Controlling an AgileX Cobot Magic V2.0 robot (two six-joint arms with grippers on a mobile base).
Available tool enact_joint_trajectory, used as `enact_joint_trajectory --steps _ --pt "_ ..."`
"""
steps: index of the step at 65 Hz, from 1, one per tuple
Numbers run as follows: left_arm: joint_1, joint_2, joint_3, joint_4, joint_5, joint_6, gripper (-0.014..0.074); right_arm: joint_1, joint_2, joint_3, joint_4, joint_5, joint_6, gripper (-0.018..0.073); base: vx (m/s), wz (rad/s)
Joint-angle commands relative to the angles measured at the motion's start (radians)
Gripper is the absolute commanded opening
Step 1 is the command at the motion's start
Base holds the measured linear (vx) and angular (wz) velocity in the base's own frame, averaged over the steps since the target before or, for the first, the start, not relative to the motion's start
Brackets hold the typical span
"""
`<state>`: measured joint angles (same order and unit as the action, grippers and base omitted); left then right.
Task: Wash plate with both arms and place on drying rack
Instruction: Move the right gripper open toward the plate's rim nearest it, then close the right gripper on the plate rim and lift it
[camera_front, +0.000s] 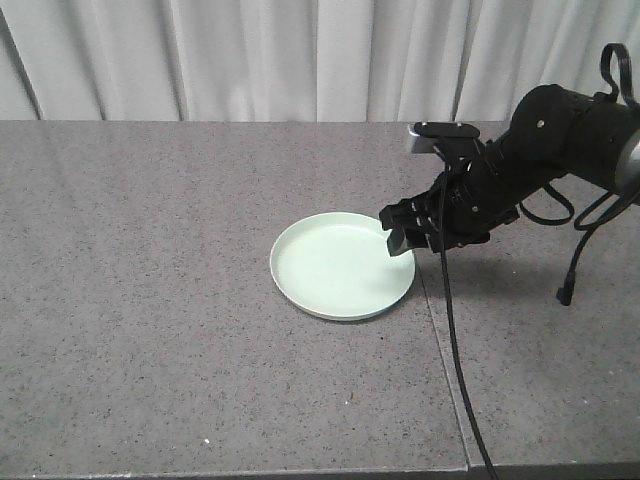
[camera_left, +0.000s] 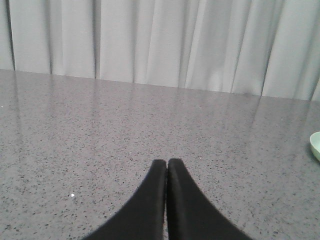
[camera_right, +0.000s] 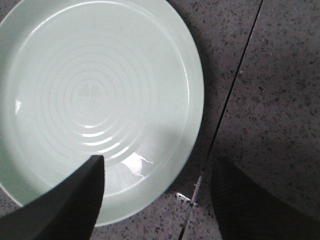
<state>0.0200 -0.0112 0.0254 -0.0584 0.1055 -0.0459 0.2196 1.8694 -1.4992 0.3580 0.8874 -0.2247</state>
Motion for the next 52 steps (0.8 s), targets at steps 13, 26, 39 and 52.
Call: enact_joint_trajectory --steps 13,26,39,52 --pt "-0.002 -0.013 -0.03 -0.002 -0.077 -0.004 -0.0006 -0.001 0.013 -0.033 0.057 -0.092 -0.013 0.0421 0.0 0.0" --pt "-0.002 -0.013 -0.03 -0.002 -0.077 -0.004 -0.0006 -0.001 0.047 -0.033 0.058 -0.099 -0.013 0.0381 0.0 0.0" --pt "-0.002 -0.013 -0.03 -0.002 -0.077 -0.004 -0.0006 -0.001 0.072 -0.032 0.058 -0.101 -0.013 0.031 0.0 0.0" --pt "-0.002 -0.013 -0.03 -0.002 -0.077 -0.004 -0.0006 -0.001 0.084 -0.032 0.059 -0.1 -0.012 0.0184 0.0 0.0"
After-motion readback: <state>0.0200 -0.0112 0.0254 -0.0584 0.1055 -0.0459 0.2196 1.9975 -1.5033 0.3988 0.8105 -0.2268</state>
